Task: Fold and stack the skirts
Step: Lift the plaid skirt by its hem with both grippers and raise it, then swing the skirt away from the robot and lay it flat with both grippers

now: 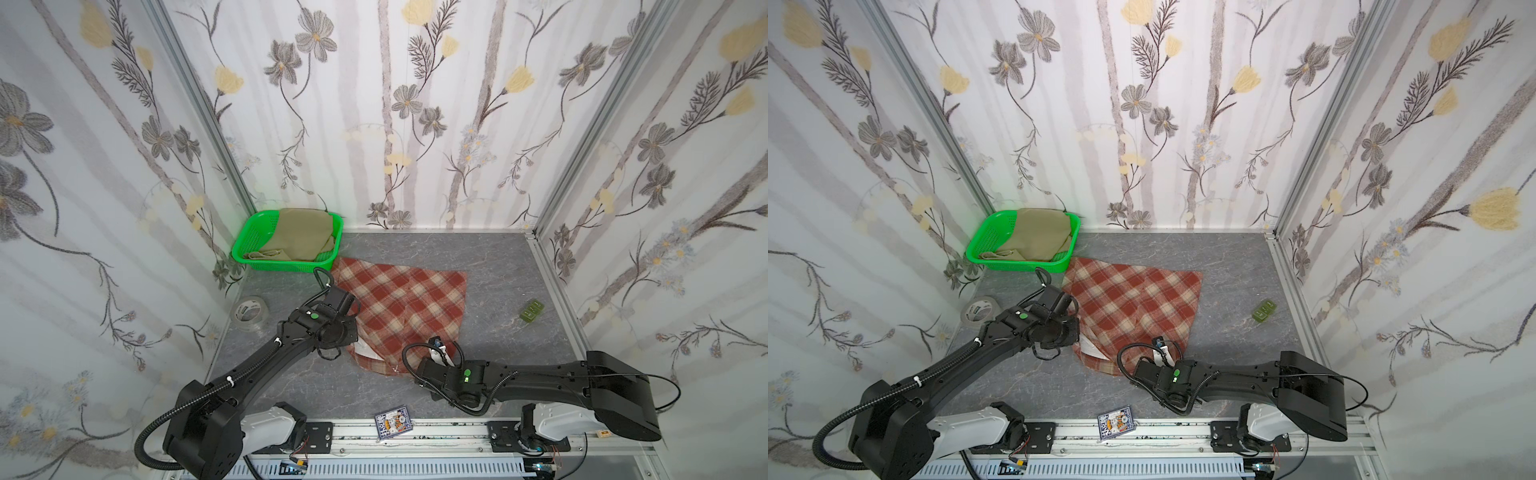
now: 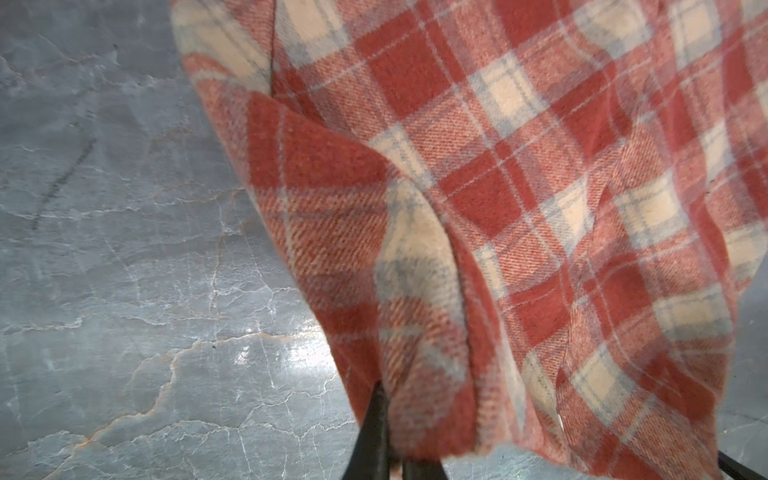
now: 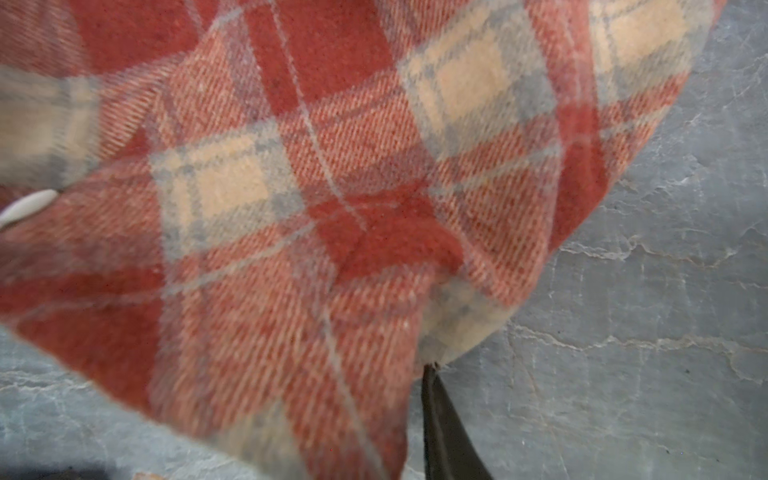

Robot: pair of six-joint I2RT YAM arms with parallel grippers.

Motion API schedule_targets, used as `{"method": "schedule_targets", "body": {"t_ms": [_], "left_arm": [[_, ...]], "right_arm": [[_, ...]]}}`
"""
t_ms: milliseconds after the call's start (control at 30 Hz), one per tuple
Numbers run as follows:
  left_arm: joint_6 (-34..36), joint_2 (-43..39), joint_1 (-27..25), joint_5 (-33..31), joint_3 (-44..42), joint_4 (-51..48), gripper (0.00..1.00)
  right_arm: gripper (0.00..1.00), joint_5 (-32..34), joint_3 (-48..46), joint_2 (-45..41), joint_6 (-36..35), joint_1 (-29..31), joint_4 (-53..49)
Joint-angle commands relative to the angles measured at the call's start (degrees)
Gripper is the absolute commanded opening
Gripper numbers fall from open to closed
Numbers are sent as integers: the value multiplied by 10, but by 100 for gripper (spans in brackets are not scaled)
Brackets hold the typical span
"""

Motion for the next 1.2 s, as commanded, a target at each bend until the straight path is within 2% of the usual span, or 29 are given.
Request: {"method": "schedule_targets", "body": {"t_ms": [0, 67, 267, 467, 633, 967, 1167], "left_arm": [[-17, -17, 6, -31, 14, -8, 0], [-19, -25, 11, -38, 21, -9, 0], [-18, -35, 29, -60, 61, -12, 0], [6, -15, 61, -101, 170, -10, 0], [38, 51, 73, -121, 313, 2, 0], [103, 168, 82, -145, 578, 23, 0], [134, 190, 87, -163, 670, 22, 0]], "right_arm": [[9, 21, -3, -8, 21, -2, 6], [0, 24, -4, -25, 18, -6, 3], [0, 24, 13, -132, -16, -74, -25], [0, 26, 106, -221, -128, -194, -34], [0, -7, 222, -216, -224, -298, -39], [0, -13, 428, -163, -365, -373, -40], [0, -30, 495, -156, -407, -413, -37]]}}
